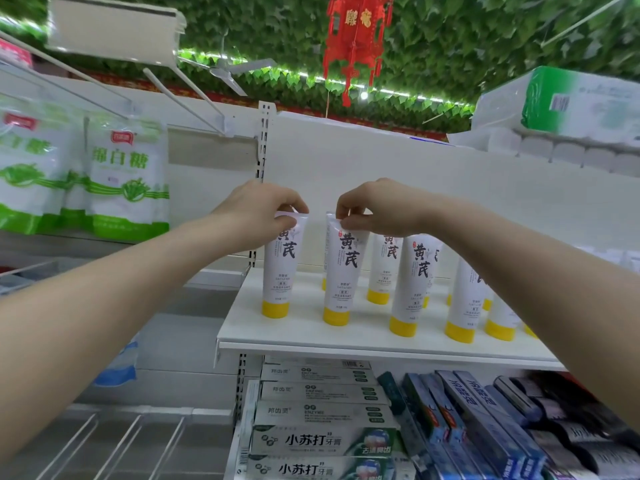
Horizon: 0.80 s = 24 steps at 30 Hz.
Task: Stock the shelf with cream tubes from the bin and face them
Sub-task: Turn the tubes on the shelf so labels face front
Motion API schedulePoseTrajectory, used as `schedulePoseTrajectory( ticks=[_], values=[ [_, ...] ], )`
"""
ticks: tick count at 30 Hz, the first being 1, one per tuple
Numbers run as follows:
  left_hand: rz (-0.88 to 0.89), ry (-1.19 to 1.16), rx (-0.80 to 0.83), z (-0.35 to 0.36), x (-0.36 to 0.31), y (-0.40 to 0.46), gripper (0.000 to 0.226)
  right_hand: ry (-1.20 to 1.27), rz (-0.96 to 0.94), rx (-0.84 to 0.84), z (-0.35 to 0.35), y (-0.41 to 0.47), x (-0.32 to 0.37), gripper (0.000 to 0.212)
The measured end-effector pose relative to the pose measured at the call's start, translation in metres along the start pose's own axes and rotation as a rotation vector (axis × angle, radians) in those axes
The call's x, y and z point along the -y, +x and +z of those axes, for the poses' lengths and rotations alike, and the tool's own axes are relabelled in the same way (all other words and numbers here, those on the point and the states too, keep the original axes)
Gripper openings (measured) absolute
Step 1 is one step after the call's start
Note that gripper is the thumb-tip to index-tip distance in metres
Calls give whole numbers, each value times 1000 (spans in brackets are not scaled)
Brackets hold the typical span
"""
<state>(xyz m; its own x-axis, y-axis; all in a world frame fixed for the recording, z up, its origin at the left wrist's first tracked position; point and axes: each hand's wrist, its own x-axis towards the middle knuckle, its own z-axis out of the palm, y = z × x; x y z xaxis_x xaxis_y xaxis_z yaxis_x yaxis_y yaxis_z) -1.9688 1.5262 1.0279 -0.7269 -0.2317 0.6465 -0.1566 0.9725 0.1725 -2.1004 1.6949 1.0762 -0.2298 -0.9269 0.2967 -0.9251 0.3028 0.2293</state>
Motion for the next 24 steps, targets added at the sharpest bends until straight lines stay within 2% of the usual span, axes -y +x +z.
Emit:
schedulePoseTrajectory(
  ticks=[7,12,24],
  values=[
    [12,-14,-47,-6,5,5,20,44,27,-67,-11,5,-10,19],
    [20,23,-88,-13,17,26,19,-30,47,-140,-12,24,-31,22],
    [-31,236,201,5,43,77,34,-159,43,45,3,74,-53,53]
  ],
)
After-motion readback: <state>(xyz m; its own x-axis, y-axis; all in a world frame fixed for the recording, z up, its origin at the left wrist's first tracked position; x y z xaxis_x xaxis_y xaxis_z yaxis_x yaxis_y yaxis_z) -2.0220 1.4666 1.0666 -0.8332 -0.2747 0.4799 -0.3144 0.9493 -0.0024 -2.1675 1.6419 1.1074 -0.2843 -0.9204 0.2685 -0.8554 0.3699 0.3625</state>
